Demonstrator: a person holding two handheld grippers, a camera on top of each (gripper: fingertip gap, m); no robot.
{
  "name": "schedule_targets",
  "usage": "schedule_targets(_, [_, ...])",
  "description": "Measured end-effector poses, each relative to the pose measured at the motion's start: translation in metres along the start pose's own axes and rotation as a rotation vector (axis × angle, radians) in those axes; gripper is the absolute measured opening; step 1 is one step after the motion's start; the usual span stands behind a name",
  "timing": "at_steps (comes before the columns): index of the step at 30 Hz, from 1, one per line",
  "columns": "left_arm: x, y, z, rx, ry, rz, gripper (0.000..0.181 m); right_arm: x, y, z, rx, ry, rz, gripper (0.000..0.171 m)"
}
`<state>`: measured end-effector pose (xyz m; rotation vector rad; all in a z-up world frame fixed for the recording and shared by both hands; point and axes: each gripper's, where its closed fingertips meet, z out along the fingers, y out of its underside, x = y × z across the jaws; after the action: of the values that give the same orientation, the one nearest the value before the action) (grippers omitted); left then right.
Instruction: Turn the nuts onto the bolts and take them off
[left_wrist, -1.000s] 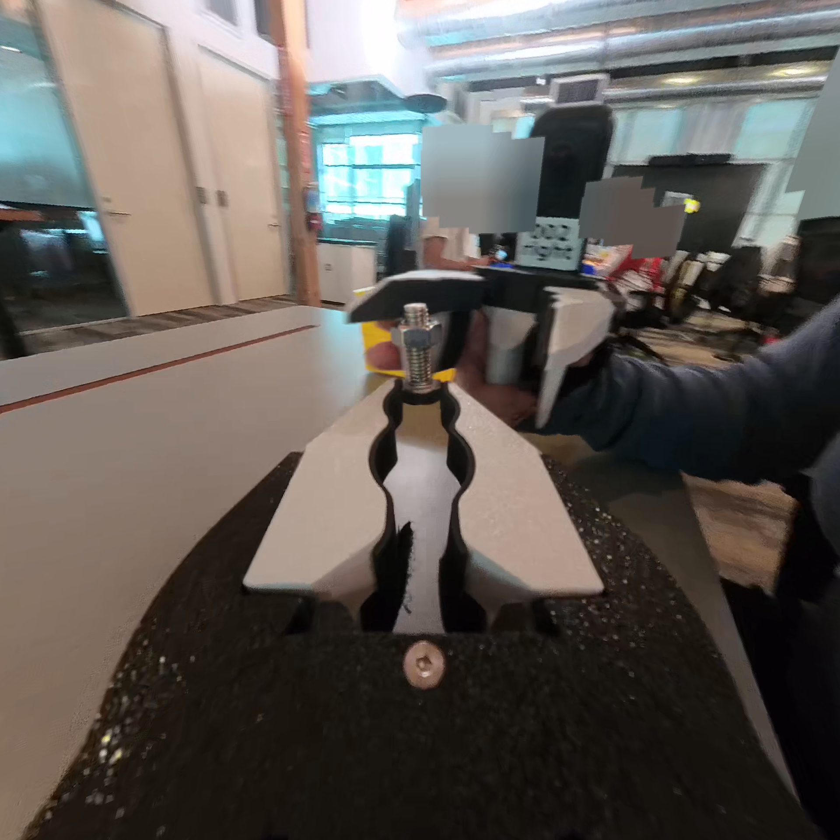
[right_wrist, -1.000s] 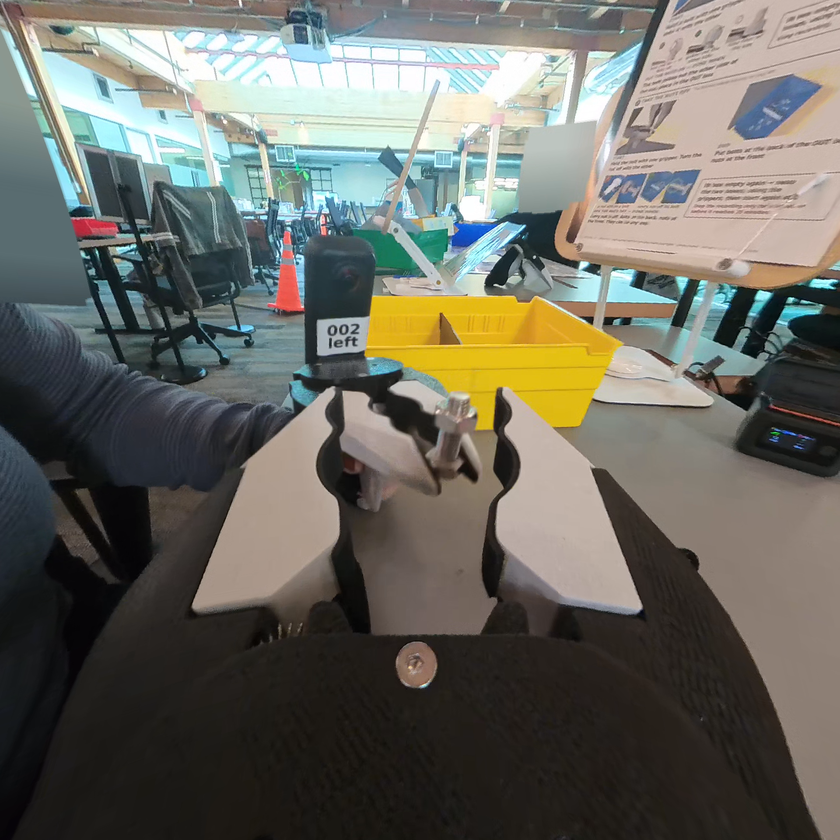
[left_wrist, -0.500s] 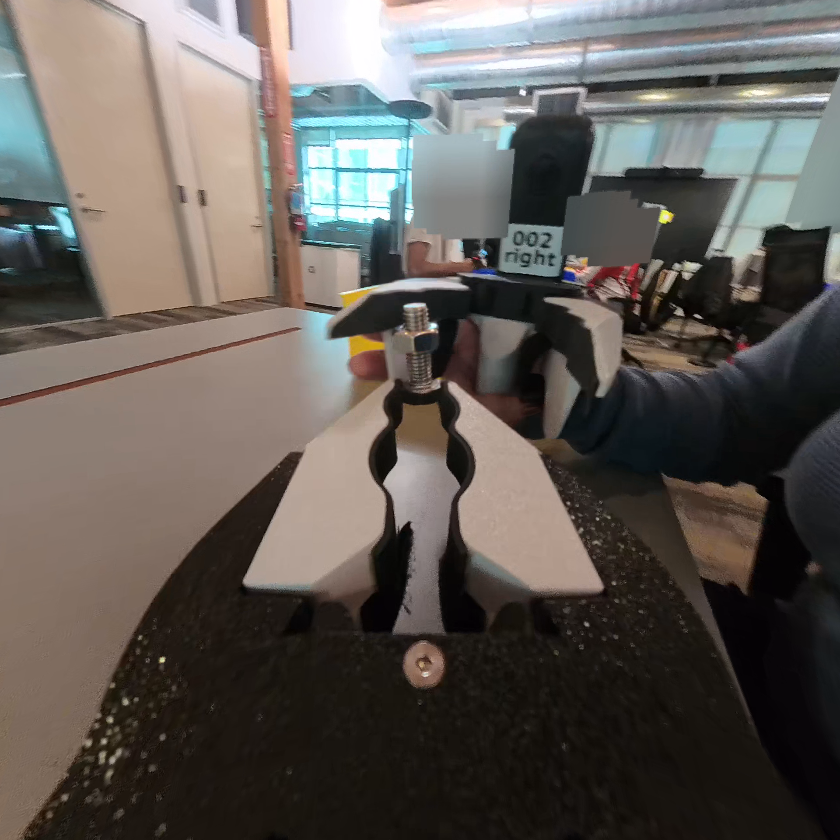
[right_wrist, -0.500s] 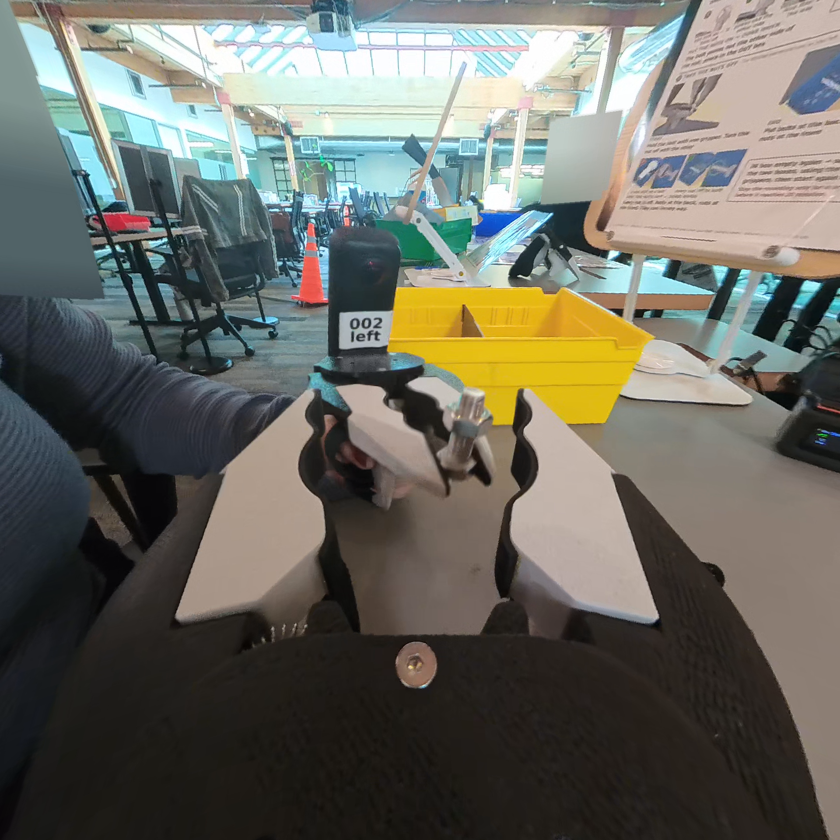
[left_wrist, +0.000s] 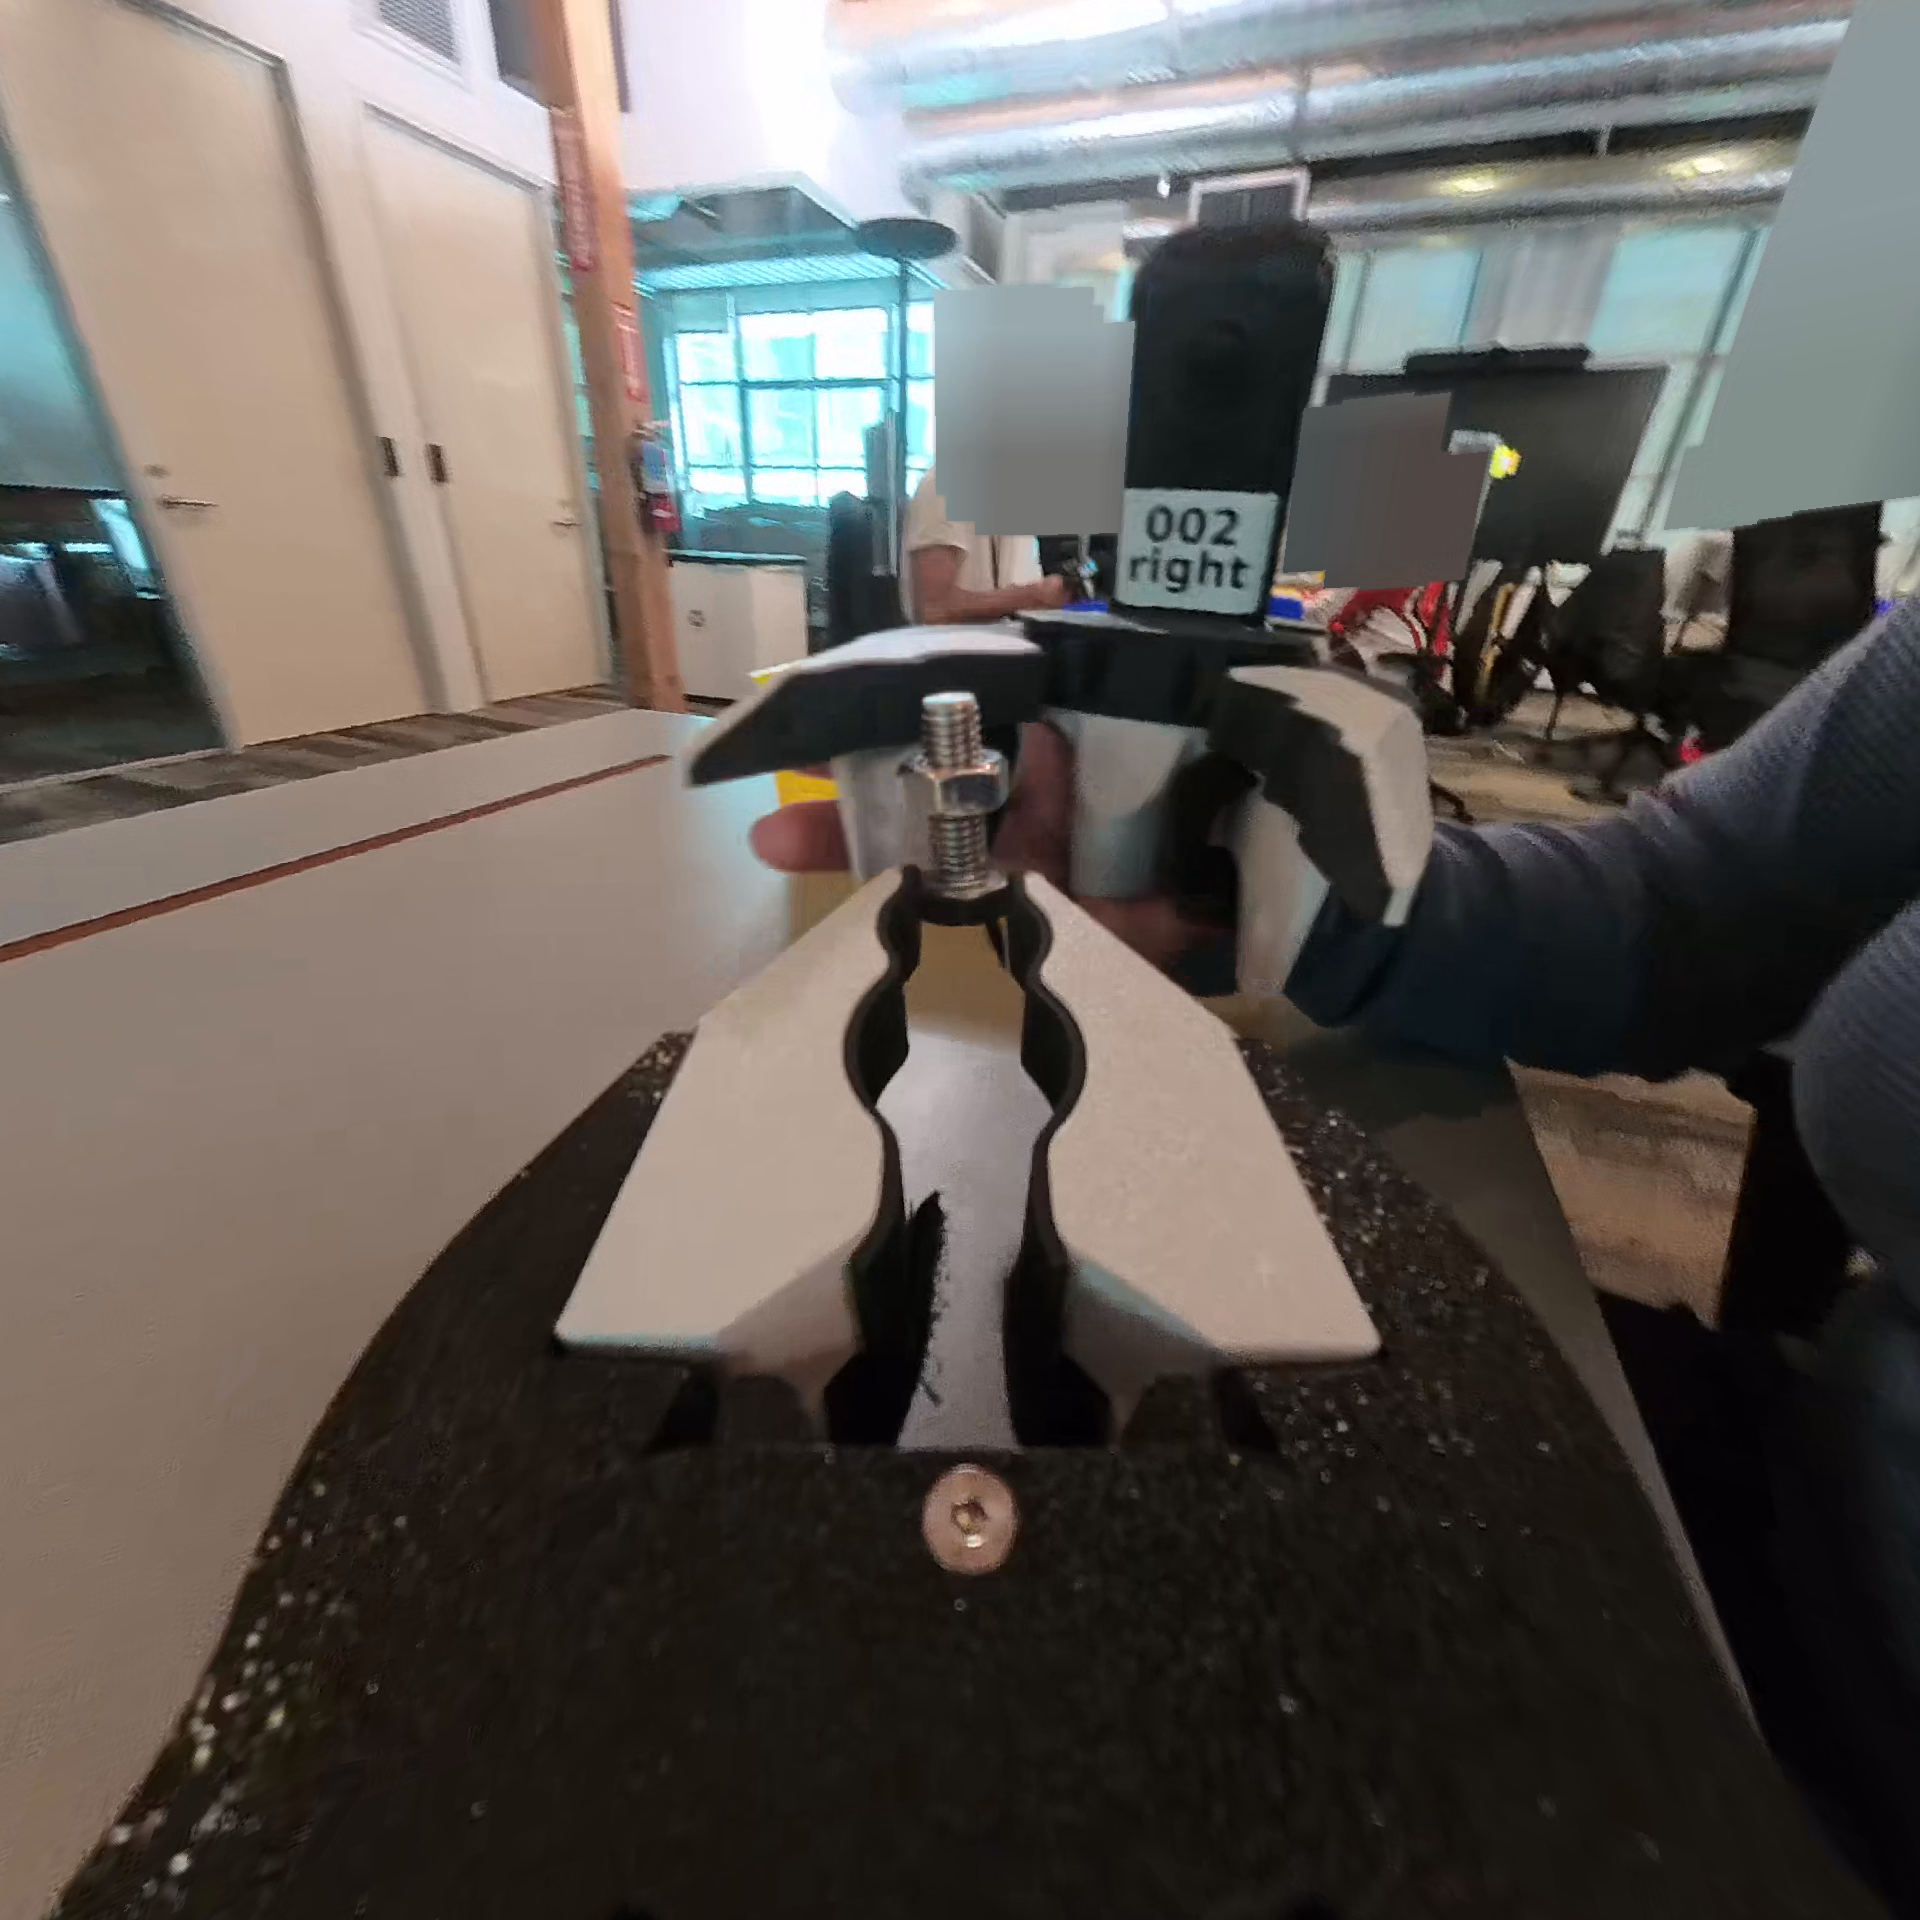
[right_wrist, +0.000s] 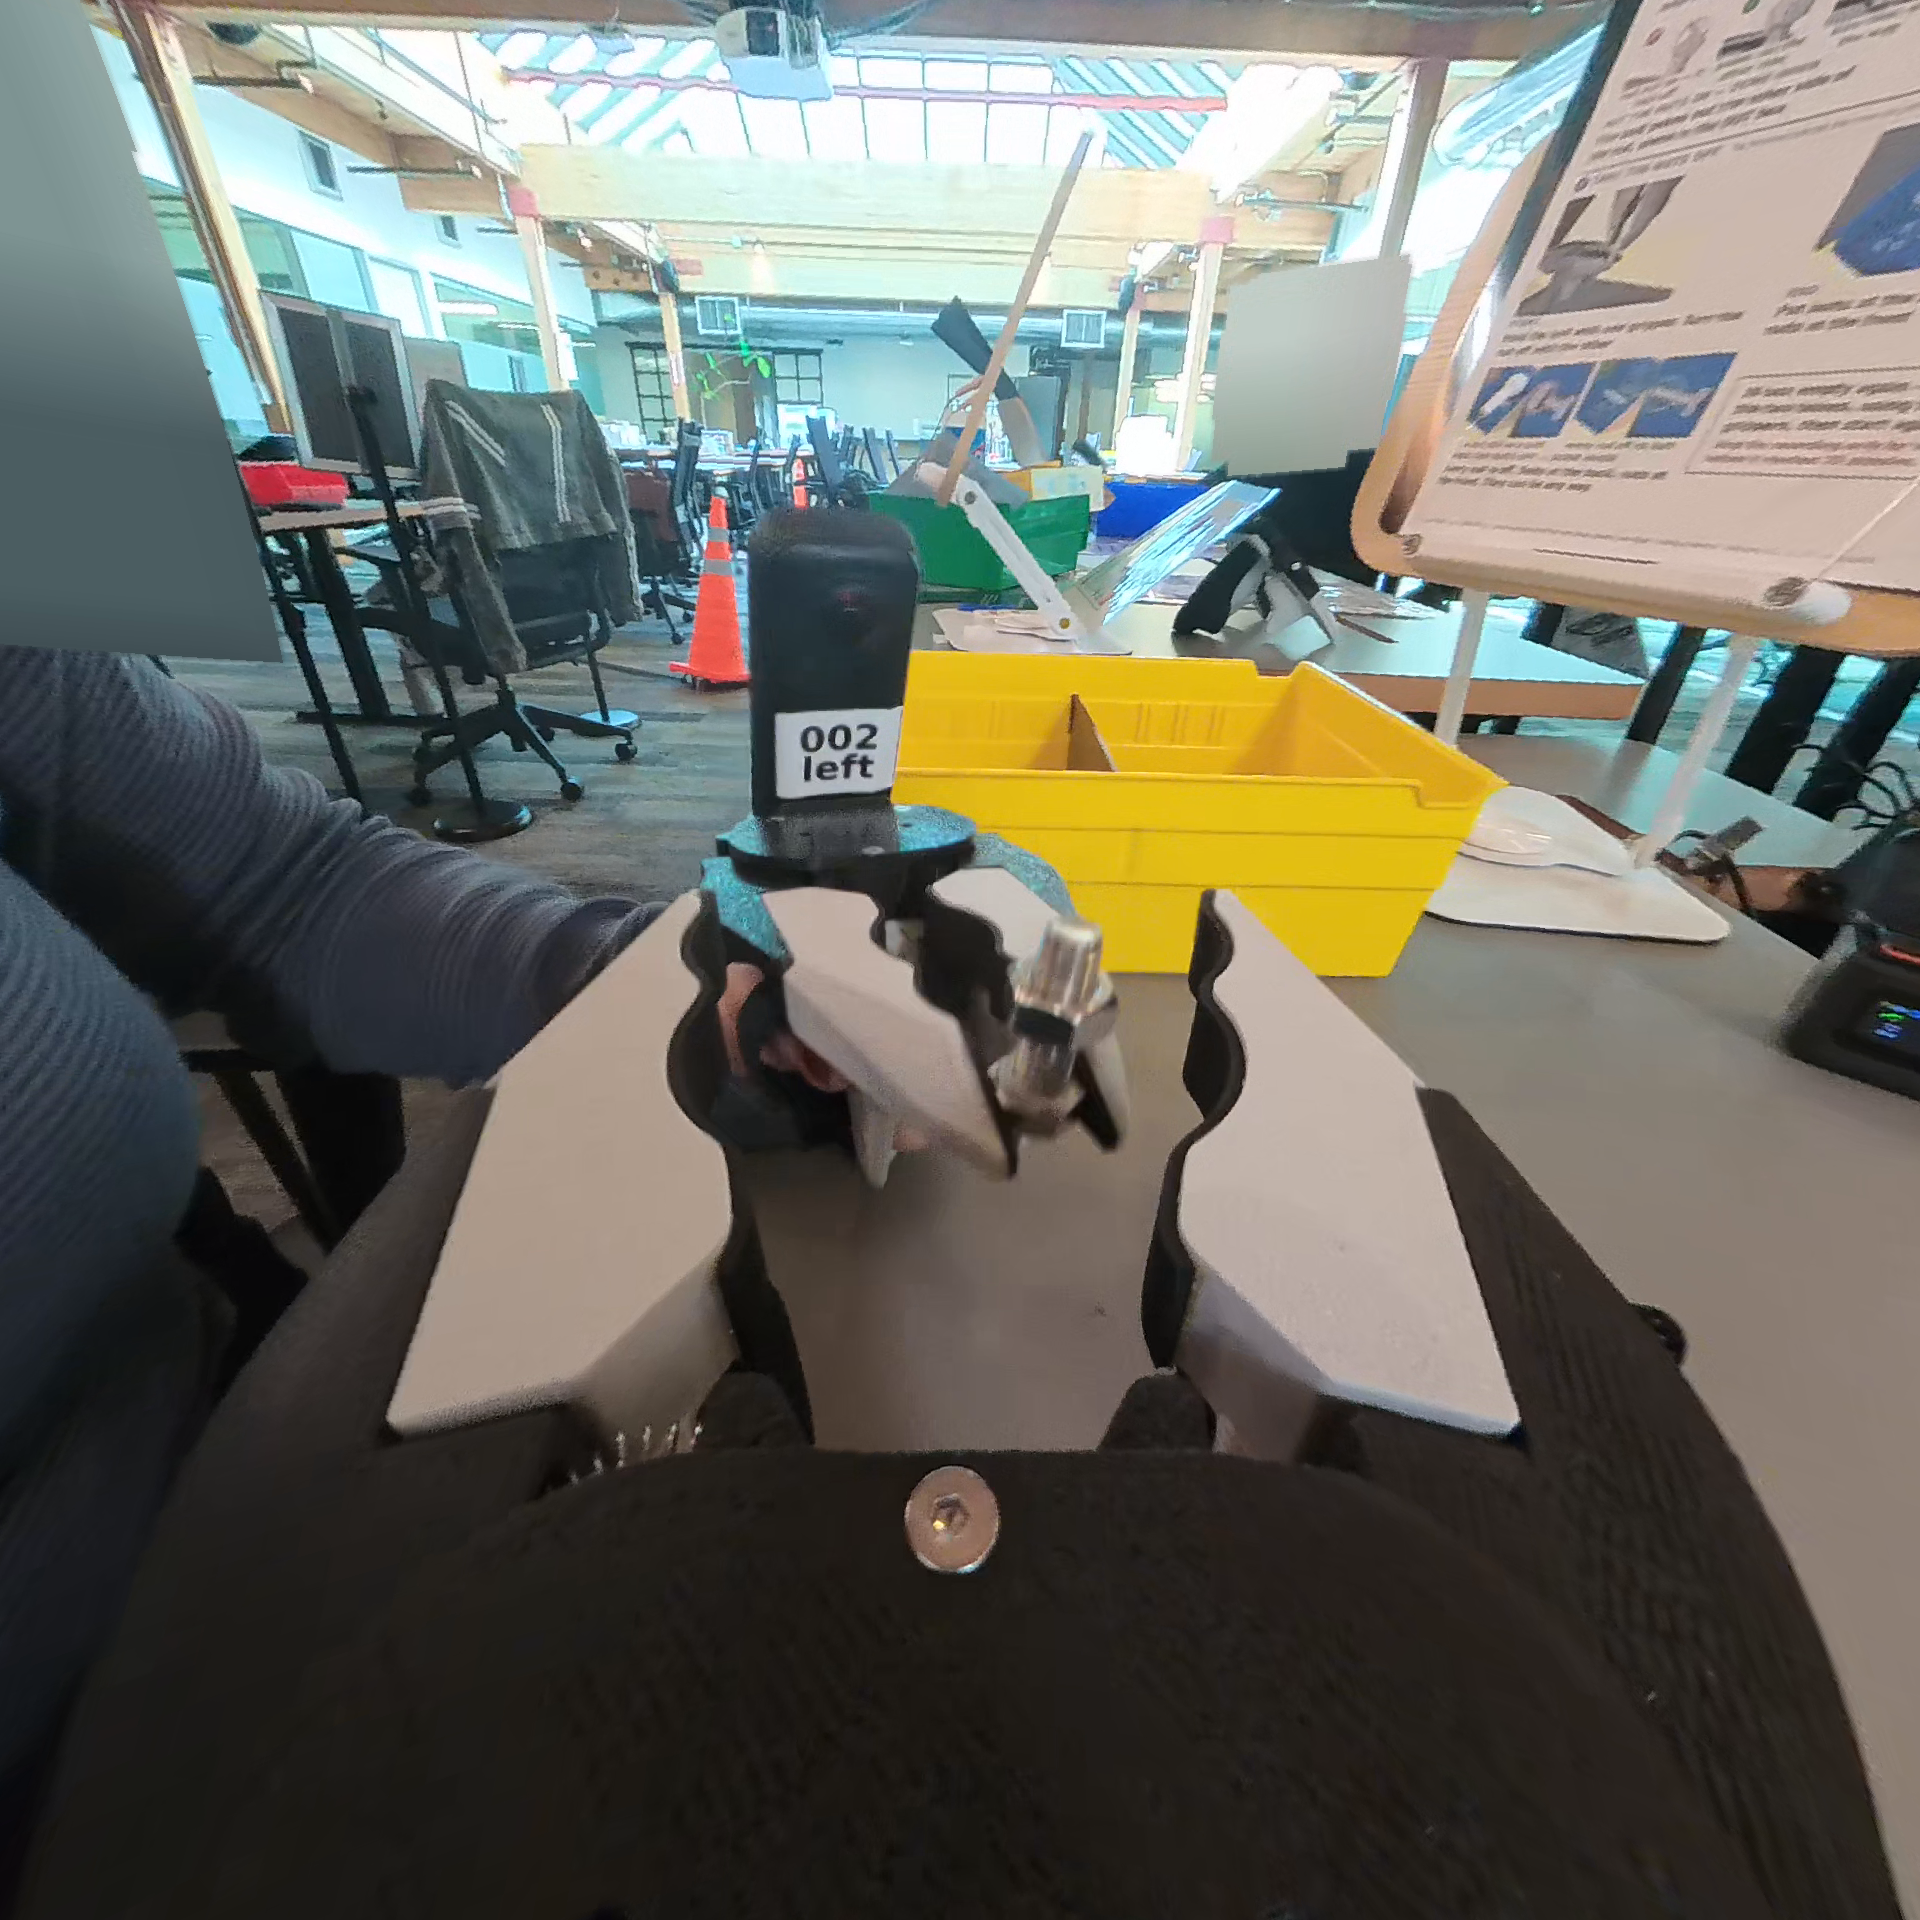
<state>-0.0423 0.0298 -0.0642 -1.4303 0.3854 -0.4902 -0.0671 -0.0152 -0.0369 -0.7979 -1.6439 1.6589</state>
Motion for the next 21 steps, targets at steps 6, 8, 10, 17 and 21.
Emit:
schedule_targets(6, [-0.044, -0.006, -0.018, 0.048, -0.246, -0.054, 0.014, -0.002, -0.001, 0.000, -0.005, 0.002, -0.020, 0.091])
schedule_targets(8, [-0.054, -0.011, -0.027, 0.091, -0.287, -0.091, 0.014, 0.004, -0.005, -0.005, 0.011, 0.018, -0.008, 0.087])
schedule_targets(10, [-0.038, -0.011, -0.019, 0.082, -0.198, -0.067, 0.014, 0.010, -0.004, -0.009, 0.013, 0.041, 0.001, 0.088])
schedule_targets(17, [-0.010, -0.001, 0.000, 0.007, -0.077, -0.002, 0.014, -0.007, 0.005, 0.004, -0.033, -0.040, -0.001, 0.088])
schedule_targets(21, [-0.047, -0.004, -0.020, 0.033, -0.284, -0.034, 0.014, 0.002, 0.004, -0.005, -0.033, -0.006, 0.001, 0.081])
